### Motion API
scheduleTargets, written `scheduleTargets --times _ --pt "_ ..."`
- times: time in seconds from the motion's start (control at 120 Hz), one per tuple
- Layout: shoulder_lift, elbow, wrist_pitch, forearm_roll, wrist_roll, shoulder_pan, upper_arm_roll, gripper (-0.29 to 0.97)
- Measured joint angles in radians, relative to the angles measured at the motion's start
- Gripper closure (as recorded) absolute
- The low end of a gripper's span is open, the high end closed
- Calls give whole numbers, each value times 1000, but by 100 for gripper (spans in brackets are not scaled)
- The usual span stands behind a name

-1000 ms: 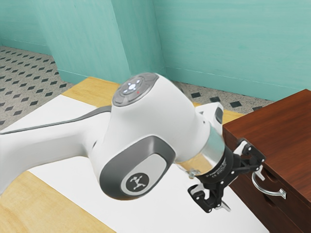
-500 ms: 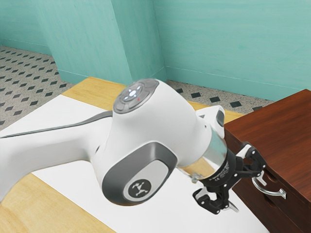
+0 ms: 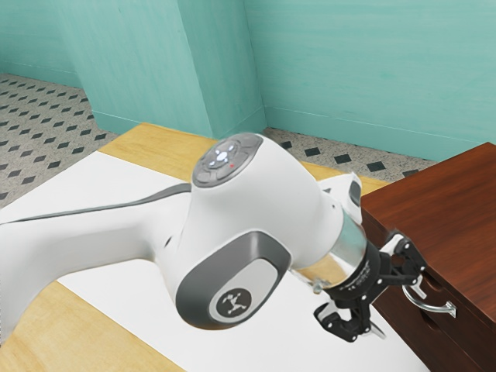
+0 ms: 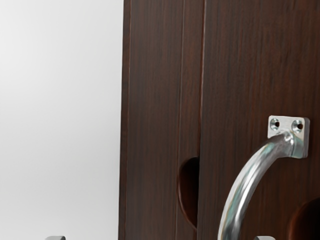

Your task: Pull the drawer handle with one arm to open the drawer

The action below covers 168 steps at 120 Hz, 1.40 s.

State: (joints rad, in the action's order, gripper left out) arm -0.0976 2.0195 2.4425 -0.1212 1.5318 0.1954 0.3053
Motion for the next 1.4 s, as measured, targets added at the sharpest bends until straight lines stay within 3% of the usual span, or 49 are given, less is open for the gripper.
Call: scheduleTargets --times 0.45,1.4 --pt "-1 15 -35 1 5 -3 -1 28" --pt "-192 148 -182 1 6 0 -19 32"
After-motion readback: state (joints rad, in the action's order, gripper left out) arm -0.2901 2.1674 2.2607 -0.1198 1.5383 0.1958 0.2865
